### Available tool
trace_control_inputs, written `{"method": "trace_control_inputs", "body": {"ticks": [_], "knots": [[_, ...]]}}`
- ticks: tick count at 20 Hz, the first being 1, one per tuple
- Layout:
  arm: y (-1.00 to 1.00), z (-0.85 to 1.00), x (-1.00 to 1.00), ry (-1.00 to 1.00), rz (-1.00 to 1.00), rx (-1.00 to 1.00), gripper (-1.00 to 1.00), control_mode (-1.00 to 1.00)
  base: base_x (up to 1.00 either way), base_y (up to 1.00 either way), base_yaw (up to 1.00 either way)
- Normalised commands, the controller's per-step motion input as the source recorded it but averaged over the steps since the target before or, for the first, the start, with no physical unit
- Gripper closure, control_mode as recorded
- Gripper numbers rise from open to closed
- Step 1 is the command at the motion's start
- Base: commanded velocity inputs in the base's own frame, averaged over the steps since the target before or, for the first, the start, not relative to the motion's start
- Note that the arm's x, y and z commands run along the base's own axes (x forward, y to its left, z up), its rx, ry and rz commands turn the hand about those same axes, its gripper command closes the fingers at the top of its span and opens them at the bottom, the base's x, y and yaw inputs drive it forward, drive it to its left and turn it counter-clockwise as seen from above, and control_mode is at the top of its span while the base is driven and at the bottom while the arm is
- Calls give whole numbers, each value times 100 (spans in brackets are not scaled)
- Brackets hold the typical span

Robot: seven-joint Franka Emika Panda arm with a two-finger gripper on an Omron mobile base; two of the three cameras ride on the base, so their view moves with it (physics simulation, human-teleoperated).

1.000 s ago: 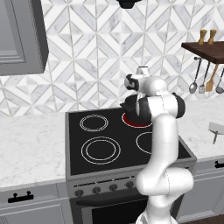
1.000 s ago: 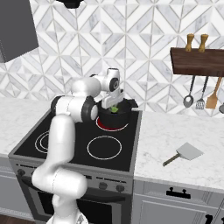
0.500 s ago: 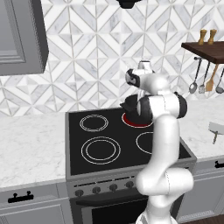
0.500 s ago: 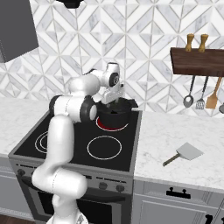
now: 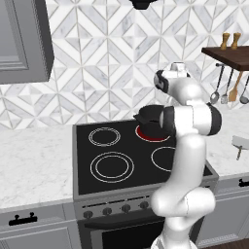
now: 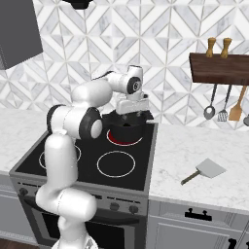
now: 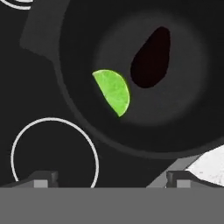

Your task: Put the avocado and lemon wedge in the pot. Retrieve the spatula and lightly stir the vegetables in the pot.

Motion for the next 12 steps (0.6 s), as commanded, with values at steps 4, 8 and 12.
{"method": "trace_control_inputs", "body": {"ticks": [4,8,12], "knots": [[-45,-8,-70,8,-63,0,-100,-100,0,0,0],[-16,-17,-39,3,-74,-15,-100,-100,0,0,0],[-34,-13,-5,8,-72,-33,-100,-100,0,0,0]]}}
